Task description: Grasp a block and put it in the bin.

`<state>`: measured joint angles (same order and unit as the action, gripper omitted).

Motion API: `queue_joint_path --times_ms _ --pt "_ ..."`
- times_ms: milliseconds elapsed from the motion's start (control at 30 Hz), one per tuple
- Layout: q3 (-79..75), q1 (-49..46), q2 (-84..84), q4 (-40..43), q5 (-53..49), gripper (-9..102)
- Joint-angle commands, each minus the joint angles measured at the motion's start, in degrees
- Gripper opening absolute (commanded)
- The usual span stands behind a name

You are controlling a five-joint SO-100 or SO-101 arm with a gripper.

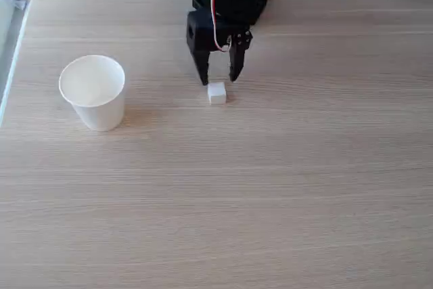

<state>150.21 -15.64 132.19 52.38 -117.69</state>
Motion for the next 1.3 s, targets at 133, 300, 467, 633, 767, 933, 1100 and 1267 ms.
queue_joint_path --times_ms 133,300,467,633,767,933,1100,1267 --pt "-3.78 0.35 -3.25 -1.76 0.35 28" --pt "-4.92 0.35 -5.27 -2.64 0.53 28" --pt "-5.71 0.35 -7.12 -3.78 0.70 28" --pt "-6.86 0.44 -9.32 -4.92 0.97 28" --pt "-7.91 0.62 -10.63 -5.36 1.23 28" --pt "-8.26 0.79 -11.60 -6.42 1.32 28" --pt "-8.09 0.53 -11.87 -6.59 0.53 24" --pt "-7.38 0.18 -11.25 -6.68 -0.53 6"
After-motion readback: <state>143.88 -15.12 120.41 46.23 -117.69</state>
